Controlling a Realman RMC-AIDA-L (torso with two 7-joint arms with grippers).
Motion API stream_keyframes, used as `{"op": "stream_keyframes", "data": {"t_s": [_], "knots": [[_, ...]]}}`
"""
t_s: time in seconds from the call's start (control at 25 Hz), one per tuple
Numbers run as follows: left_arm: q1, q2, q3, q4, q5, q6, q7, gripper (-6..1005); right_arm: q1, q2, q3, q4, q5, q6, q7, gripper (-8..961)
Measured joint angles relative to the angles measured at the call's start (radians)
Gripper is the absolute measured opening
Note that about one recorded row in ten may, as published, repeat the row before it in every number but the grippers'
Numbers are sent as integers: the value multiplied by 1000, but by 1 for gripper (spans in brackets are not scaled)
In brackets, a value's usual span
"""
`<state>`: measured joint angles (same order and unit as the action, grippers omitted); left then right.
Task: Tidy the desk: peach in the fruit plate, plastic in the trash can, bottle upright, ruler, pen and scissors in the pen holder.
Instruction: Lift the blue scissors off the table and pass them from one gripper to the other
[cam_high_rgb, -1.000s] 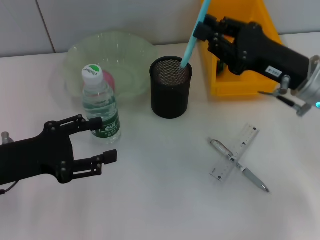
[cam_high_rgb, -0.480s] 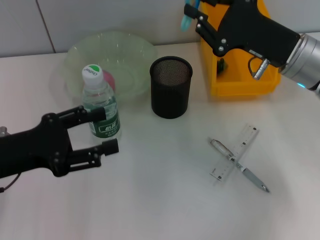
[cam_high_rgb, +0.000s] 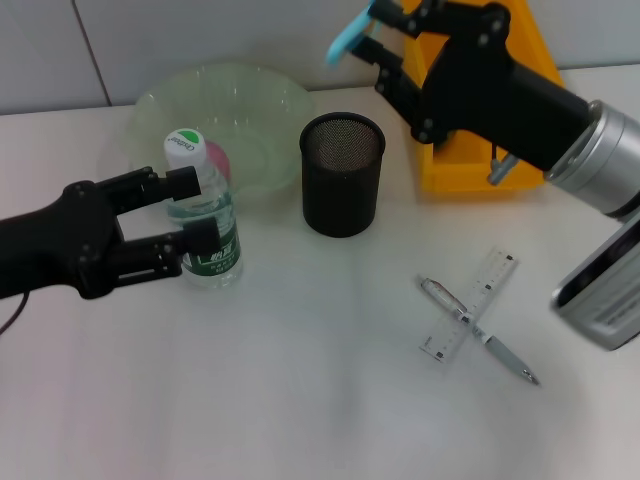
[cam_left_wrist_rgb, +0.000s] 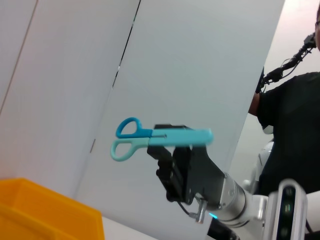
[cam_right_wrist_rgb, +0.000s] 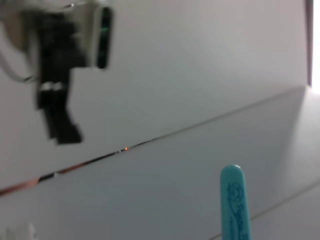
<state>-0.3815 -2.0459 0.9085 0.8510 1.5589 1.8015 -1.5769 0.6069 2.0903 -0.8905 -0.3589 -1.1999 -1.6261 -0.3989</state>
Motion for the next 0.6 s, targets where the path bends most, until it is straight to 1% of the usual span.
{"op": "stream_keyframes", "data": {"t_s": [0.04, 0.08, 0.12, 0.24, 0.36, 0.48, 0.56, 0.6], "knots": [[-5, 5, 1, 6, 2, 1, -27, 642, 3, 0, -4, 11, 0, -3, -80, 281], [-14, 17, 5, 12, 7, 1, -65, 642, 4, 0, -11, 16, 0, -5, -132, 281], [-17, 22, 7, 13, 8, 2, -78, 641, 5, 0, -17, 18, 0, -6, -179, 282], [-37, 54, 12, 17, 25, 9, -161, 640, 7, 0, -41, 19, 0, -6, -320, 283], [-66, 82, 11, 17, 79, 25, -251, 639, 7, 0, -63, 21, -4, -6, -459, 284], [-87, 93, 9, 19, 129, 38, -310, 638, 6, 0, -105, 21, -7, -5, -586, 286], [-114, 95, 7, 23, 189, 61, -354, 637, 4, 0, -131, 22, -7, -4, -654, 287], [-118, 95, 6, 23, 199, 63, -359, 637, 1, 0, -161, 21, -5, -5, -713, 287]]}}
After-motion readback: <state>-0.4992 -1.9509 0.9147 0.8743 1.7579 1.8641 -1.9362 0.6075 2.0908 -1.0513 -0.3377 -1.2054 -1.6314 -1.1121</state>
